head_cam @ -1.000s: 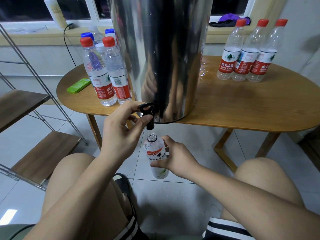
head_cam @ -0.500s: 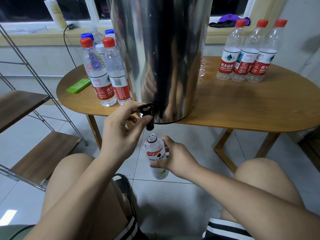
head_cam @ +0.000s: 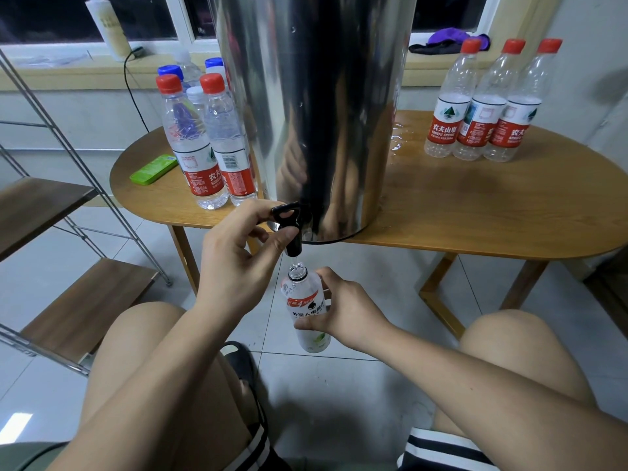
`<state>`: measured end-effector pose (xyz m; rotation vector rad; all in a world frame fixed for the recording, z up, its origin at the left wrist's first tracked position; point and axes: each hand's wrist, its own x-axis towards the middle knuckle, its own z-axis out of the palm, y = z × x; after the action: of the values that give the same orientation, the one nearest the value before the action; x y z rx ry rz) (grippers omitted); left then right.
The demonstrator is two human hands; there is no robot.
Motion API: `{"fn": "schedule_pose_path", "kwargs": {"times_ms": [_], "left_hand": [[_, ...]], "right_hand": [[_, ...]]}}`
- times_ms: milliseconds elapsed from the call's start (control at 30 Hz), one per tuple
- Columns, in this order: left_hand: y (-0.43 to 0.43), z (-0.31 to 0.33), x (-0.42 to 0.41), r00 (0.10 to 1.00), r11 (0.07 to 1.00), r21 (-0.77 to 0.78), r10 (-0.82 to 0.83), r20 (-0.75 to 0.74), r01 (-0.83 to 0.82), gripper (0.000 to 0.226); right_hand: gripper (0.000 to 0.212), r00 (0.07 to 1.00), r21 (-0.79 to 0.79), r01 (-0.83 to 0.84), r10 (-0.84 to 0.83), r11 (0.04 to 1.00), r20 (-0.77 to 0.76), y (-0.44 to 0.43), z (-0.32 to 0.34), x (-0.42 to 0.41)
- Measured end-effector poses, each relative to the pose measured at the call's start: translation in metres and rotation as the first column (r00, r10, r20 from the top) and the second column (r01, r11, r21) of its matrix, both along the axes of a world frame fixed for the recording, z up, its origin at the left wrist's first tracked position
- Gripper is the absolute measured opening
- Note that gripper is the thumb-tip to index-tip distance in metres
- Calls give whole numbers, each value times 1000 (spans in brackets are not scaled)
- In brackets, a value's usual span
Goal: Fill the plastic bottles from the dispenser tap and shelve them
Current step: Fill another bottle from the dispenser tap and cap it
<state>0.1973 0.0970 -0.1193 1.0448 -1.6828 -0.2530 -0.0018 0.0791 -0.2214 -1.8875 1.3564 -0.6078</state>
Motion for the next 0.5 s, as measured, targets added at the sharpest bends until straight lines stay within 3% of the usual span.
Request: {"fn": "schedule_pose_path", "kwargs": {"times_ms": [500], "left_hand": [[1,1,0,1000,1000,-1,-7,-1,7,18]], "right_hand": [[74,1000,-2,13,-13,1000,16,1,-2,-1]]}}
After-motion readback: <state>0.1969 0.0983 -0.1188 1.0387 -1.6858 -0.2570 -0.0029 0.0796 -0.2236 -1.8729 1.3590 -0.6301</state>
